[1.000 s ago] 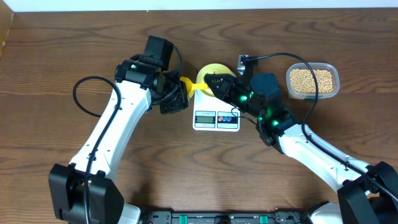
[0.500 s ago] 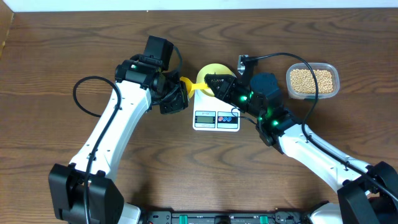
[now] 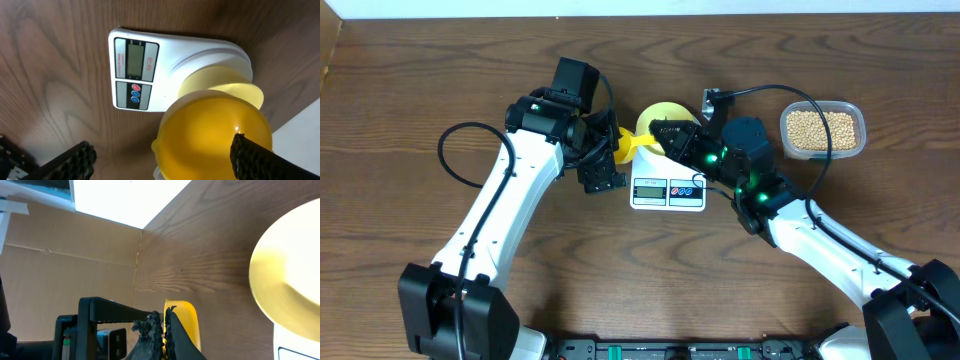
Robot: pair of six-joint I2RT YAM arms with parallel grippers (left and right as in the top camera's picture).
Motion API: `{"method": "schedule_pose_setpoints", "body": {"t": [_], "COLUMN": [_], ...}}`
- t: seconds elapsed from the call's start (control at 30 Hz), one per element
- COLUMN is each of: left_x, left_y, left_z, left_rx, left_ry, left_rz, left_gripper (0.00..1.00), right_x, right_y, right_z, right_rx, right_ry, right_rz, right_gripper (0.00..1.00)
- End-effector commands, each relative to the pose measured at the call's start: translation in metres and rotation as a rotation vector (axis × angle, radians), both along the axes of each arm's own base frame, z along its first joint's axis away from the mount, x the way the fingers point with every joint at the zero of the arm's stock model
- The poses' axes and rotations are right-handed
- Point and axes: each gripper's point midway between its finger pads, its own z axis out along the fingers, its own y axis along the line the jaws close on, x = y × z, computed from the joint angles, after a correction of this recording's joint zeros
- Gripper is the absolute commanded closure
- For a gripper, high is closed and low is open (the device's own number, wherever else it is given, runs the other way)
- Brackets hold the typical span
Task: Scoop item into bowl and weigh 50g on scale
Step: 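Open the left gripper and carry the scoop right toward the soybean tub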
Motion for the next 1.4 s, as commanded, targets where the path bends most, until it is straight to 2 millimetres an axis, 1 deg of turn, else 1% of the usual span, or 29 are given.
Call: {"method": "schedule_pose_setpoints", "body": {"t": [0.0, 0.2, 0.27, 0.4, 0.67, 0.77, 0.87, 0.97, 1.03, 1.1, 1.27, 1.37], "left_x": [0.001, 0.018, 0.022, 0.024, 0.021, 0.02, 0.02, 0.022, 0.021, 0.022, 0.022, 0.022], "left_y": [0.001, 0.006, 0.008, 0.012, 0.015, 0.016, 0.023, 0.039, 0.05, 0.056, 0.057, 0.057], "left_z": [0.009, 0.02, 0.024, 0.025, 0.023, 0.022, 0.019, 0.014, 0.011, 0.01, 0.01, 0.01], "left_rx": [0.015, 0.073, 0.106, 0.161, 0.273, 0.306, 0.36, 0.449, 0.502, 0.536, 0.542, 0.542], "left_ry": [-0.068, -0.278, -0.353, -0.438, -0.594, -0.632, -0.623, -0.565, -0.523, -0.504, -0.502, -0.502], "left_rz": [-0.096, -0.354, -0.466, -0.639, -1.051, -1.164, -1.214, -1.211, -1.208, -1.205, -1.204, -1.204], "left_gripper": [0.12, 0.12, 0.11, 0.11, 0.11, 0.11, 0.11, 0.11, 0.11, 0.11, 0.11, 0.11], "right_x": [0.01, 0.019, 0.021, 0.019, 0.016, 0.014, 0.01, 0.007, 0.006, 0.005, 0.002, -0.004], "right_y": [-0.01, -0.03, -0.036, -0.044, -0.066, -0.072, -0.076, -0.081, -0.089, -0.097, -0.129, -0.146], "right_z": [0.008, 0.012, 0.016, 0.028, 0.034, 0.037, 0.045, 0.051, 0.049, 0.046, 0.035, 0.037], "right_rx": [-0.034, -0.063, -0.065, -0.067, -0.039, -0.03, -0.028, -0.055, -0.085, -0.132, -0.279, -0.342], "right_ry": [-0.069, -0.14, -0.166, -0.271, -0.294, -0.305, -0.319, -0.33, -0.304, -0.289, -0.227, -0.214], "right_rz": [-0.004, 0.04, 0.061, 0.137, 0.217, 0.24, 0.244, 0.227, 0.191, 0.156, 0.027, -0.036], "right_gripper": [0.99, 0.99, 0.99, 0.99, 0.99, 0.99, 0.99, 0.99, 0.99, 0.99, 0.99, 0.99]}}
